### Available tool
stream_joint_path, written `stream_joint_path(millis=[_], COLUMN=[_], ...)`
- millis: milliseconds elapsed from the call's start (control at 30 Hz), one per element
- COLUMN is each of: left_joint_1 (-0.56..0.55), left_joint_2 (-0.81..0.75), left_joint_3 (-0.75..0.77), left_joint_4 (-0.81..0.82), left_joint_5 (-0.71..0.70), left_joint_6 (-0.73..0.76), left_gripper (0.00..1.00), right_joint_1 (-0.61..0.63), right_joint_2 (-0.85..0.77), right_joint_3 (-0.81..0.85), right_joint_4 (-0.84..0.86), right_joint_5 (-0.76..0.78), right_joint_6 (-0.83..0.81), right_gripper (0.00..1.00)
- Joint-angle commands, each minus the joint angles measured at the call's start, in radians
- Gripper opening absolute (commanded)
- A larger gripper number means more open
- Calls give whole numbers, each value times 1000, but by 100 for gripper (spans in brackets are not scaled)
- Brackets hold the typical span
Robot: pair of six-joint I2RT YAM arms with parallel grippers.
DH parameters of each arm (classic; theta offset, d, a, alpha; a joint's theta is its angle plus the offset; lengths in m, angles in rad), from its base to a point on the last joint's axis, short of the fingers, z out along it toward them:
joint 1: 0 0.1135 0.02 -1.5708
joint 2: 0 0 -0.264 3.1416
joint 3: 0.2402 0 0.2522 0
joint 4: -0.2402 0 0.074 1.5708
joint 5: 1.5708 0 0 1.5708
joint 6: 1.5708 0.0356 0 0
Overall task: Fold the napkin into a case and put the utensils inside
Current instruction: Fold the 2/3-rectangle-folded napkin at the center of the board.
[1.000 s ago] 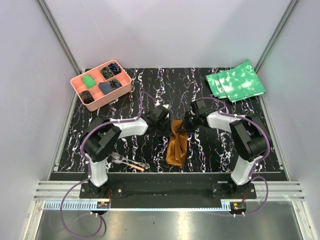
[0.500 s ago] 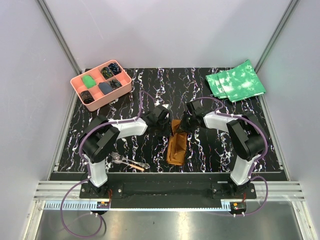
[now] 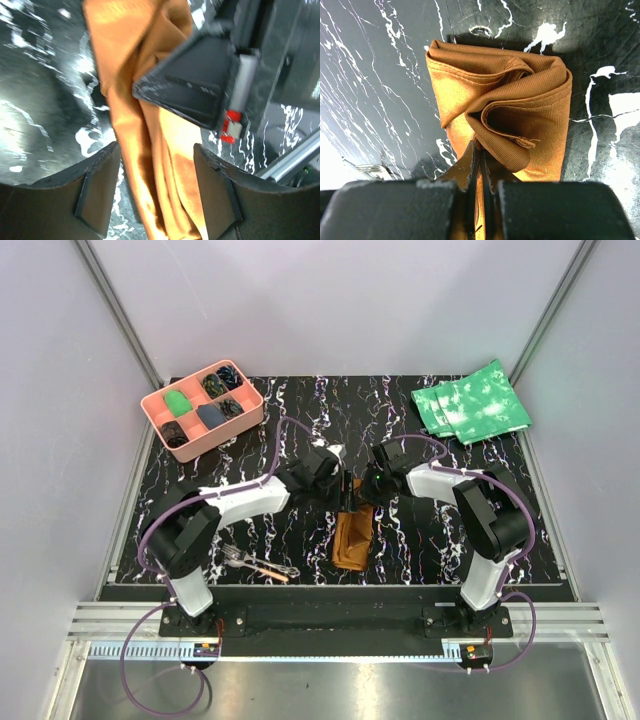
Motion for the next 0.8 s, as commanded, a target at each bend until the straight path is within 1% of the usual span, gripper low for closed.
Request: stream_joint_path(millis=[0,133,167,200,333,367,400,467,500,600,633,733,767], left_joint_1=[-41,-42,-41,-41,-42,-41,-42,-41,-42,-44,-45,-47,-48], left_joint_2=[20,32,34,35,27,18,12,-2,-5,-6,-8,-23,-32], left_joint_3=[-20,-52,-60,-75,-124,-136,-158,-190,-199,-227,-236,-273,-287], left_joint_4=[10,8,13,14,57,71,85,132,151,195,240,280,287], left_joint_5=[18,-47,-55,-61,-71,-67,-61,-47,-29,-9,-3,-21,-28], left_joint_6=[9,2,0,-4,-26,-32,-43,-60,-78,-121,-133,-185,-198], left_gripper=[63,60,59,55,45,43,40,36,33,29,27,23,22], right_joint_1=[9,9,11,9,9,11,9,9,9,9,6,3,3], right_joint_2=[-30,-27,-26,-27,-41,-47,-52,-70,-78,-87,-90,-121,-144], right_joint_3=[18,21,21,21,30,33,39,53,59,127,132,110,101], right_joint_4=[17,20,25,25,23,25,25,13,2,-93,-139,-168,-168], right_joint_5=[33,19,15,13,9,3,1,6,9,29,38,42,42], right_joint_6=[22,30,30,25,4,-5,-28,-59,-97,-180,-202,-231,-228], right_gripper=[4,5,10,13,22,26,32,40,47,54,59,69,71])
